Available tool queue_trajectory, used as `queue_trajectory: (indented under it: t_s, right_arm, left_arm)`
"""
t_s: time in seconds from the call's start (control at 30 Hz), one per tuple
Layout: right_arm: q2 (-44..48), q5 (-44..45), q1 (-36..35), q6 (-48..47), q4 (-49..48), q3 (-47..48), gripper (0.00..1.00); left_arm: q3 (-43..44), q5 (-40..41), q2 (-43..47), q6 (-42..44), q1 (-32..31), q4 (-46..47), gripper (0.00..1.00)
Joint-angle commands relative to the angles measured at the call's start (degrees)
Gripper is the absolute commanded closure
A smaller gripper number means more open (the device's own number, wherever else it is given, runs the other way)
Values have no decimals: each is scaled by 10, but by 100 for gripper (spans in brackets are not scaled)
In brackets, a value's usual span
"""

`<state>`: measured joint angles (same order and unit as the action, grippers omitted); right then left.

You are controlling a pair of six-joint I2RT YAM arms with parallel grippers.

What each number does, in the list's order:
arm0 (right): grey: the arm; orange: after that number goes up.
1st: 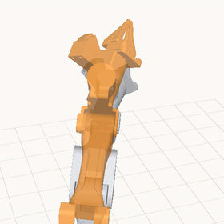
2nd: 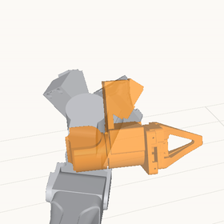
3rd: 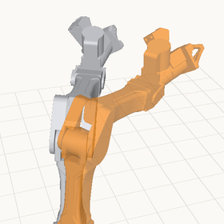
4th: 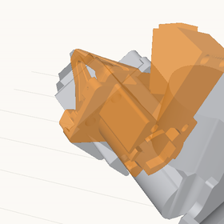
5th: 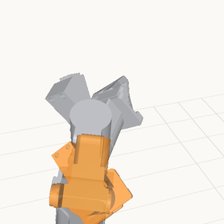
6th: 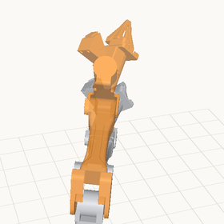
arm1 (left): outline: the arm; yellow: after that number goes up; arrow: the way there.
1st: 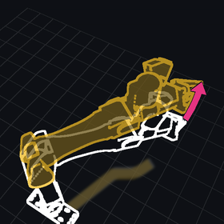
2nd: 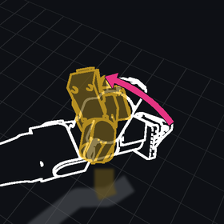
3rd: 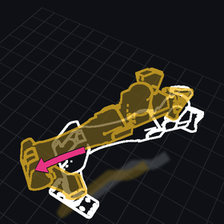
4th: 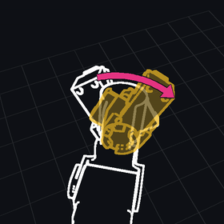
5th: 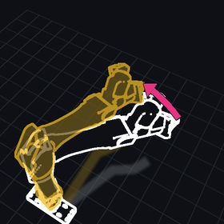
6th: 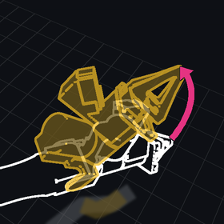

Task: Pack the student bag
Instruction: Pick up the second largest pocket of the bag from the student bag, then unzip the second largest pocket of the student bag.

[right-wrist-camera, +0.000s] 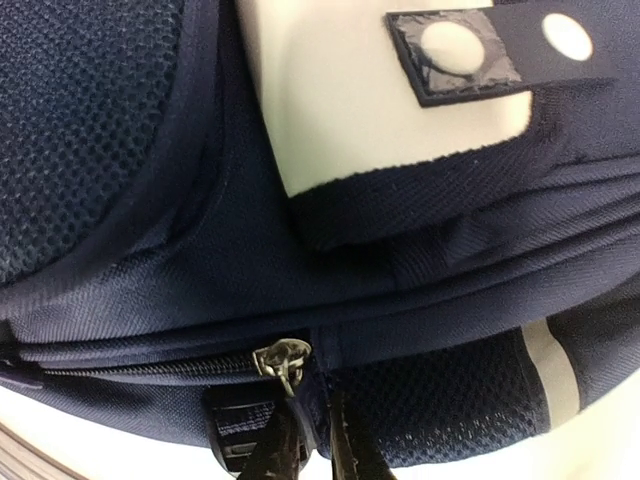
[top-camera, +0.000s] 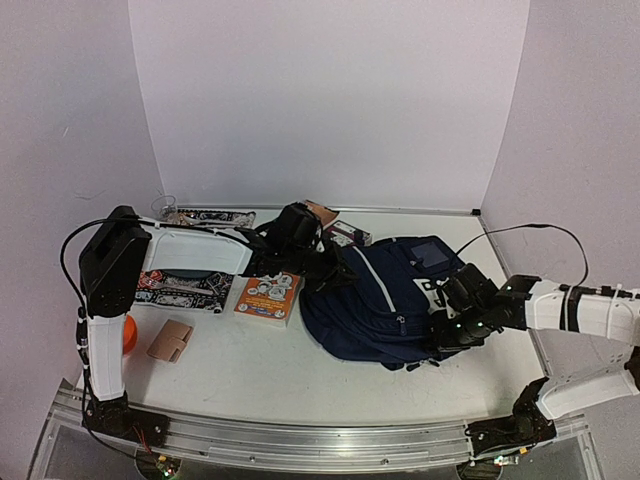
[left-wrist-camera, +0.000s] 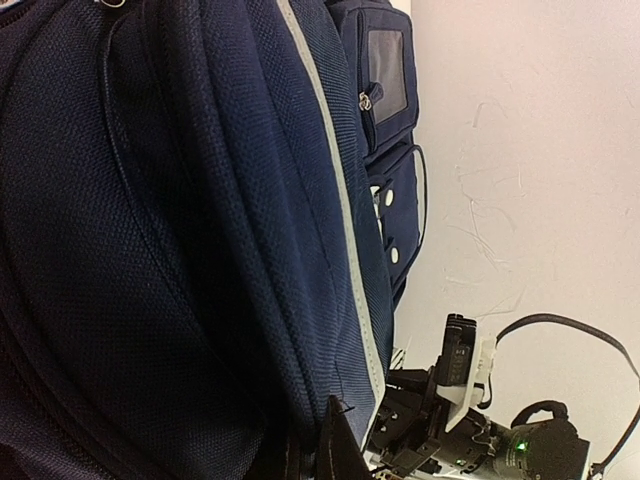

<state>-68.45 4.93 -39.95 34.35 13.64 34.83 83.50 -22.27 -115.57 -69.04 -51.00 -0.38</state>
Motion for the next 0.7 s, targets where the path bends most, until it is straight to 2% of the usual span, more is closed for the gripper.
queue_trajectory:
  t_s: [0.0,0.17,0.27,0.43,0.67]
  right_arm:
    - [18,-2,-11,4,69,31,89]
    - [61,-23,-11,8,95,55,100]
    - [68,-59,-11,14,101,77,100]
    - [39,-102,-34,36,87,112,100]
    - [-46,-108,-112,61,62,179,100]
  left_arm:
    - [13,35,24,-1,10,62,100]
    - [6,41,28,3,10,62,100]
    - [2,44,28,-1,9,63,100]
    - [7,48,22,-14,-1,76,100]
    - [16,83,22,-37,-16,96,100]
